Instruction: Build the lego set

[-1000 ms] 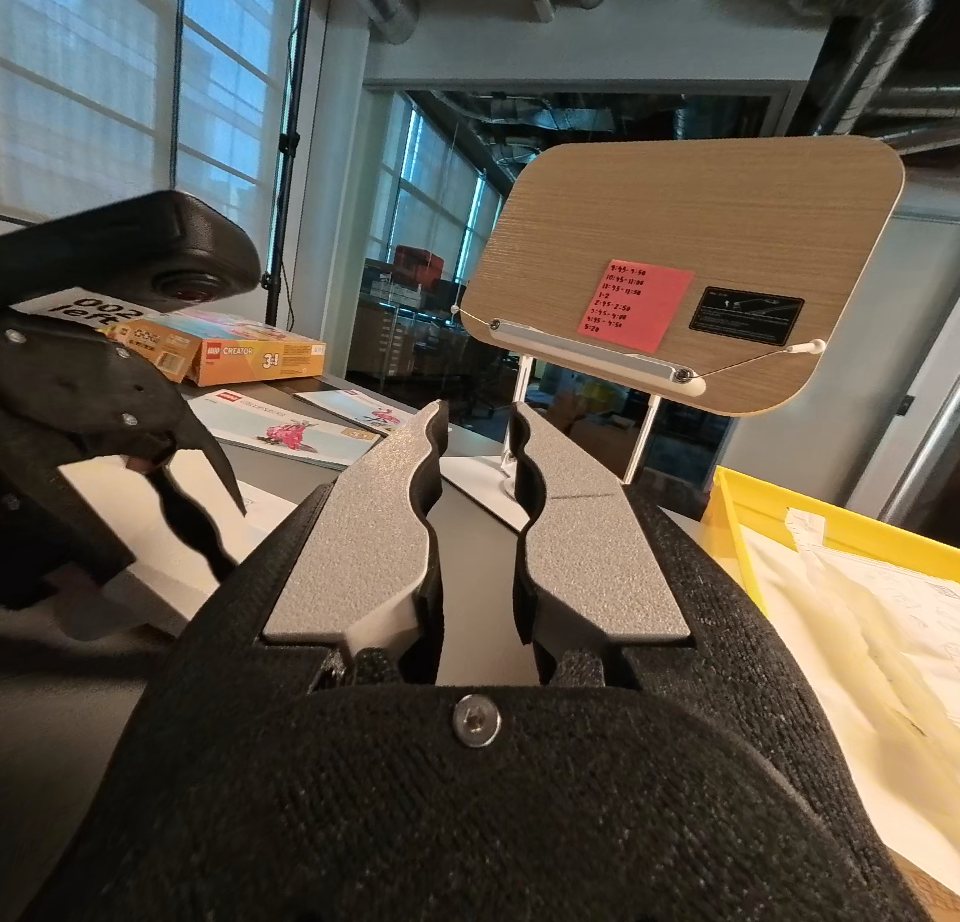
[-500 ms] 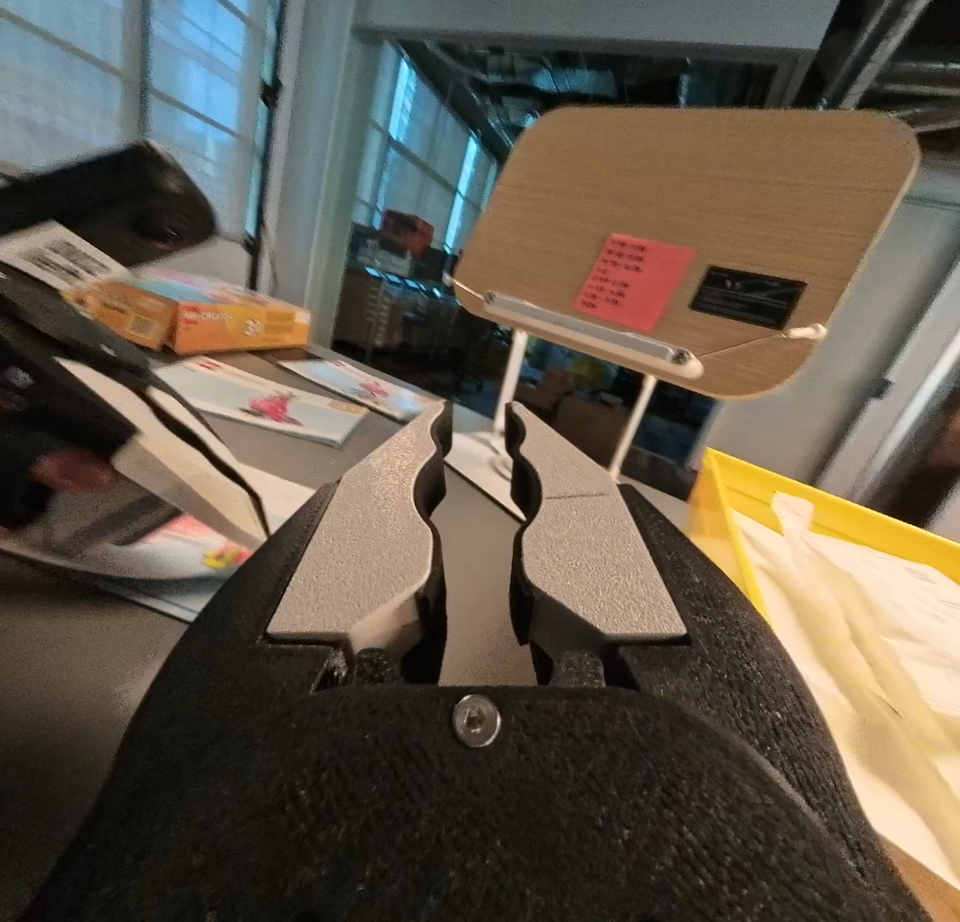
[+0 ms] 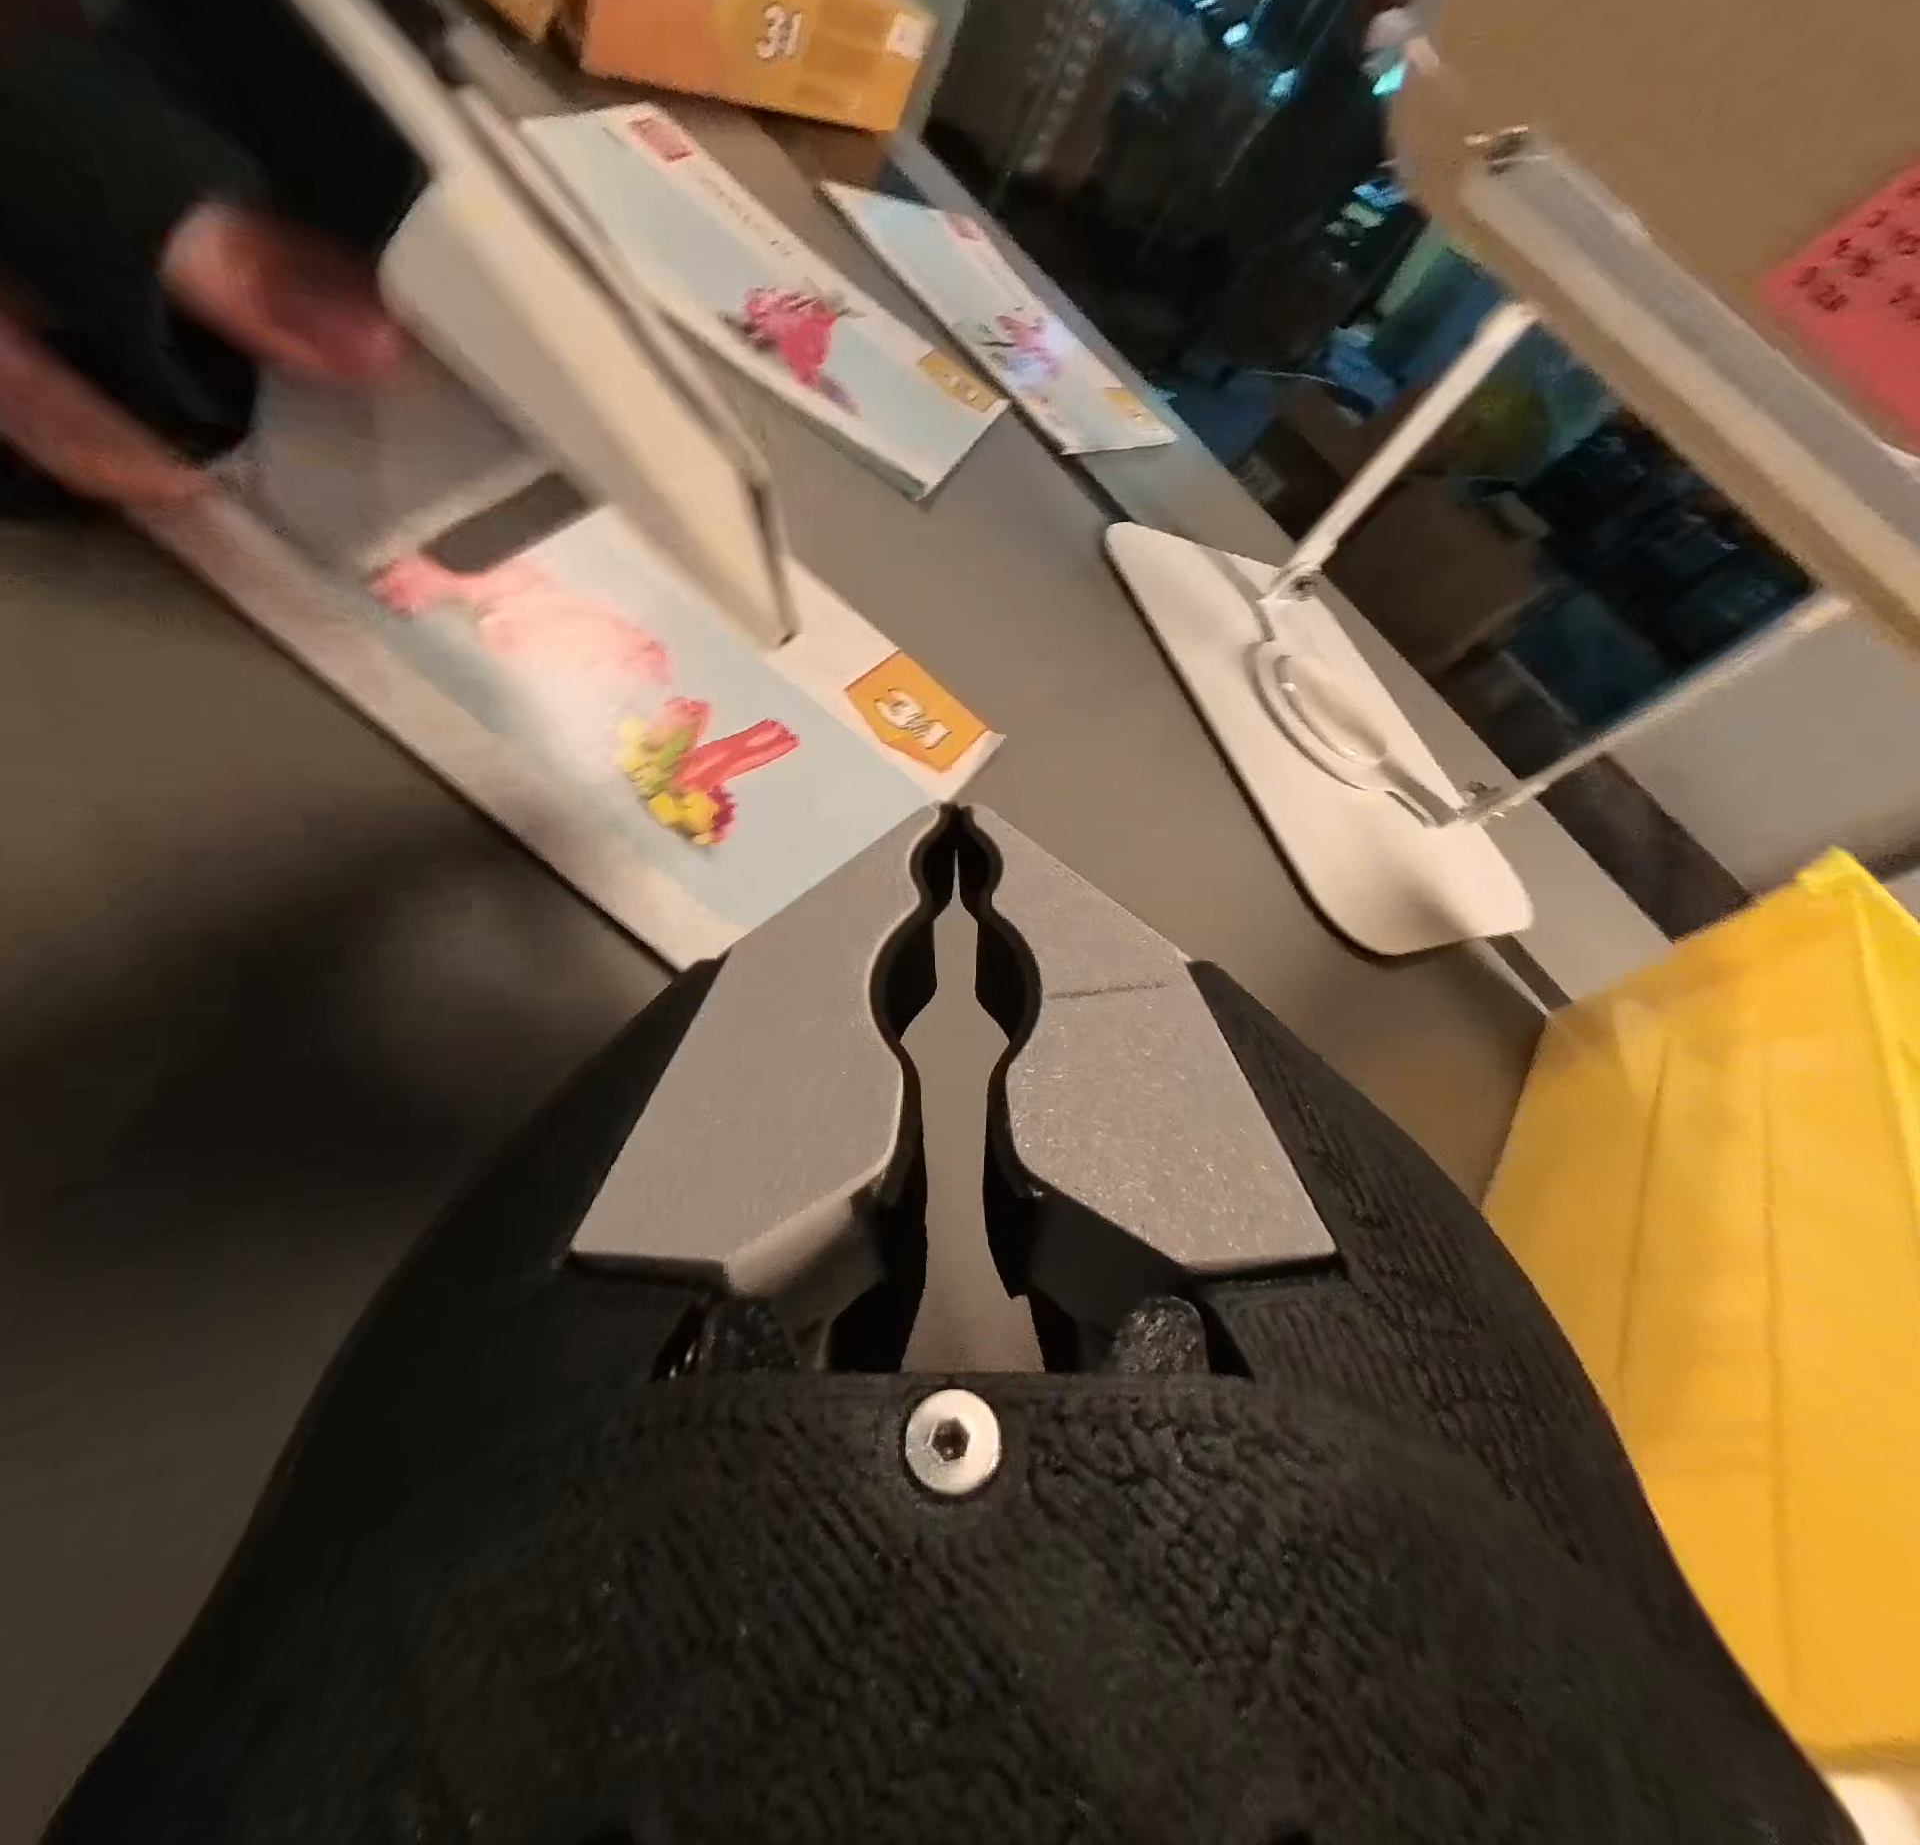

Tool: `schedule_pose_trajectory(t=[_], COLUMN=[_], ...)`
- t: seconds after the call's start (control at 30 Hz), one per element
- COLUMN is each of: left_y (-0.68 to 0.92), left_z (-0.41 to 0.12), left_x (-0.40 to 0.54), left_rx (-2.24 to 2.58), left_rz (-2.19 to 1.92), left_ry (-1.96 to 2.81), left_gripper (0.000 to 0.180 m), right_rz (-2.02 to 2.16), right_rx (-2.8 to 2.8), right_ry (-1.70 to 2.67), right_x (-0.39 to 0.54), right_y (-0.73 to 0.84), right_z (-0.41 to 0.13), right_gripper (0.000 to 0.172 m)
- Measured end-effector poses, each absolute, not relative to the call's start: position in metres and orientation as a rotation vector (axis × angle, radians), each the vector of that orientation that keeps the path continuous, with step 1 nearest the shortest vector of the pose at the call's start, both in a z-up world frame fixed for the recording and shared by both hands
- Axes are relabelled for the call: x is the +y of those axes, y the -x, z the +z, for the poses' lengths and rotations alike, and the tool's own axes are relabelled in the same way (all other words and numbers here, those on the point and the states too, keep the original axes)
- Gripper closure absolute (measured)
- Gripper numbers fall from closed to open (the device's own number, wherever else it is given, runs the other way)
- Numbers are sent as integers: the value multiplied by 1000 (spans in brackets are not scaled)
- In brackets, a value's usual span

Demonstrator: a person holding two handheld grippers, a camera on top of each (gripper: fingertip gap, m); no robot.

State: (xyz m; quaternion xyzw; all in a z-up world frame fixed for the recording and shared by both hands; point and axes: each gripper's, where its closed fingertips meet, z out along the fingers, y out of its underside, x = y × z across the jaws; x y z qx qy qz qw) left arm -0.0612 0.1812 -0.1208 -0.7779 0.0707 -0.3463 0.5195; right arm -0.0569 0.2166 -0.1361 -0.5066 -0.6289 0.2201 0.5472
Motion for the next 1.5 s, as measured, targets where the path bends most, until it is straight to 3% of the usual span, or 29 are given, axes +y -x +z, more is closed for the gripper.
schedule_pose_trajectory(t=[0.07,0.1,0.13,0.23,0.63,0.9,1.0,1.23,1.37,1.5], left_y=[59,57,56,48,37,35,32,37,54,53], left_z=[-132,-133,-134,-138,-182,-183,-182,-174,-175,-177], left_x=[183,184,187,190,189,186,183,186,194,197], left_rx=[303,367,397,489,600,548,526,480,509,554], left_rz=[-530,-400,-288,-115,-128,-278,-375,-350,-45,49], left_ry=[1947,1964,1975,1992,2186,2221,2225,2178,2157,2153], left_gripper=[180,167,143,134,147,164,179,180,123,117], right_rz=[501,484,471,465,499,514,519,534,533,537], right_rx=[-1384,-1334,-1290,-1225,-1181,-1160,-1153,-1134,-1133,-1129], right_ry=[1181,1155,1129,1084,1078,1088,1089,1097,1096,1098], right_x=[228,233,236,237,238,240,241,242,242,243], right_y=[52,50,48,45,43,41,40,39,39,39], right_z=[-124,-117,-111,-101,-95,-93,-92,-90,-90,-89], right_gripper=[172,172,172,172,172,172,172,172,172,172])
